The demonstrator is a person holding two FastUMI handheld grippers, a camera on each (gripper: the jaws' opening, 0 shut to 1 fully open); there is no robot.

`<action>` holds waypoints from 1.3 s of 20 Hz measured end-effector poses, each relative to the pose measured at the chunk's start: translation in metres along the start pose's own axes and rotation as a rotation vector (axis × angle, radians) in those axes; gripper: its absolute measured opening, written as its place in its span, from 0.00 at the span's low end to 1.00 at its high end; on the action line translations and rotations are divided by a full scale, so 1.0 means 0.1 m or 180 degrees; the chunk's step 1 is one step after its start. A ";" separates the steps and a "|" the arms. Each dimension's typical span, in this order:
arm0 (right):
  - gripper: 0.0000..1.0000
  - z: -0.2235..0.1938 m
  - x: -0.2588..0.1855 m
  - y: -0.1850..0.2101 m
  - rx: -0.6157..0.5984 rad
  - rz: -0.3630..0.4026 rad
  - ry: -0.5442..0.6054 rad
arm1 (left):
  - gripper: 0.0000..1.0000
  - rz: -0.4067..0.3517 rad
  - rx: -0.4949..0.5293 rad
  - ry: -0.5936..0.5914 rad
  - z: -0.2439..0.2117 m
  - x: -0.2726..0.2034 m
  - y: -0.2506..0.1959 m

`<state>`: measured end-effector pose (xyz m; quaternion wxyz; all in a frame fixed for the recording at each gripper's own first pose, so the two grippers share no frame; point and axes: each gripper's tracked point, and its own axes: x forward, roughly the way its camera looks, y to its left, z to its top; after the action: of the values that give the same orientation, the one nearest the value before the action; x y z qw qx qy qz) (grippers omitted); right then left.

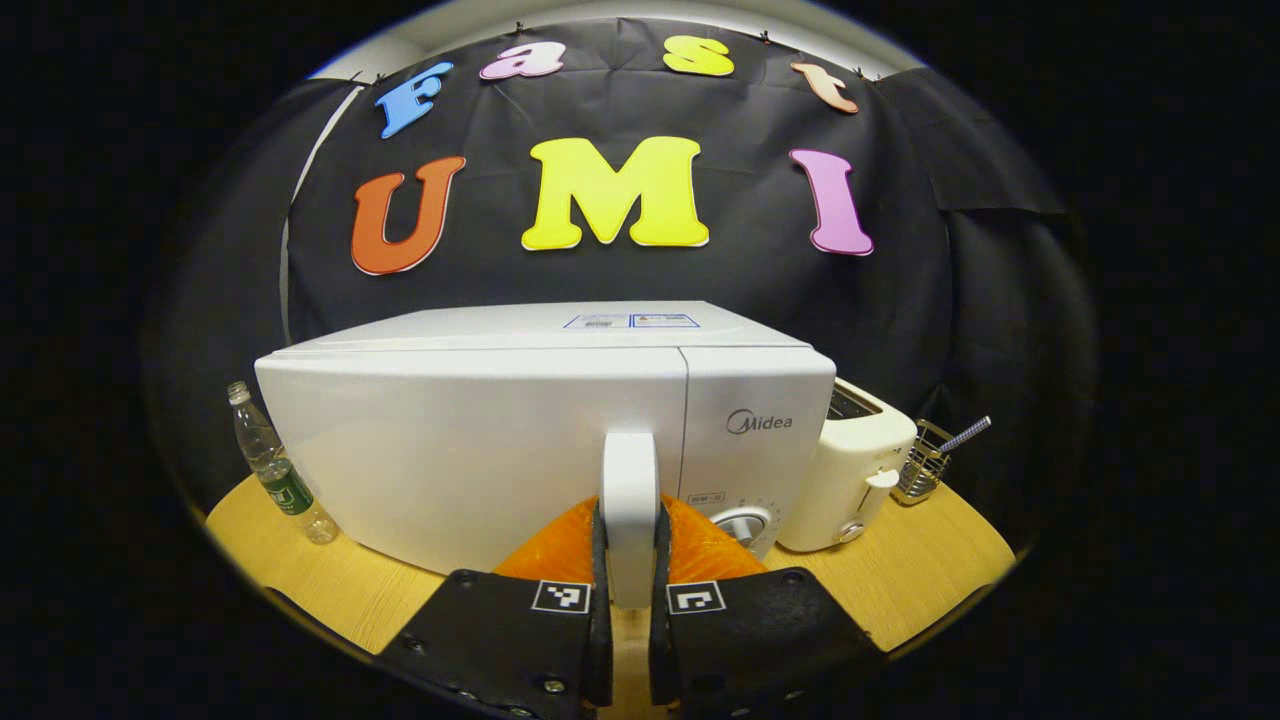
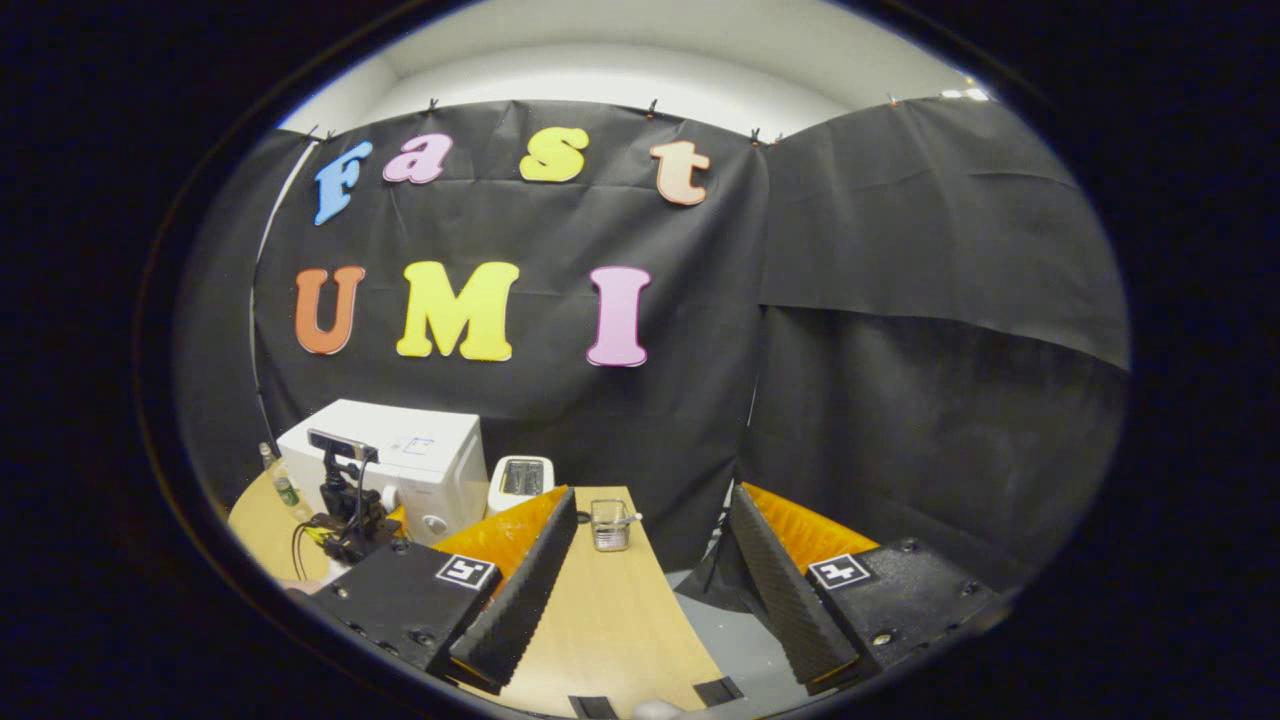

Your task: Open the microwave oven with the left hand, put the food in, and close the microwave oven.

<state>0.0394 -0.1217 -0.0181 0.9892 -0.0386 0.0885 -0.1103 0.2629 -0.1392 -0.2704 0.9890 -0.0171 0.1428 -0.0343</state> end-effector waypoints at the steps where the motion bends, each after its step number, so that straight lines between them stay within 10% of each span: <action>1: 0.91 0.00 0.00 0.01 0.0002 0.0011 0.0004 | 0.14 -0.0007 0.0002 0.0011 -0.01 0.01 0.01; 18: 0.99 -0.09 -0.07 0.07 0.0101 0.0178 -0.0005 | 0.14 -0.0181 -0.0052 0.0152 -0.02 -0.04 0.01; 26: 0.91 -0.20 -0.17 0.24 -0.0002 0.0327 -0.0008 | 0.13 -0.0209 0.0089 0.0099 -0.30 -0.96 0.30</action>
<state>0.0246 -0.0957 -0.0373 0.9937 -0.0345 0.0892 -0.0592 0.1647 -0.1031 -0.2735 0.9852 -0.0074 0.1569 -0.0690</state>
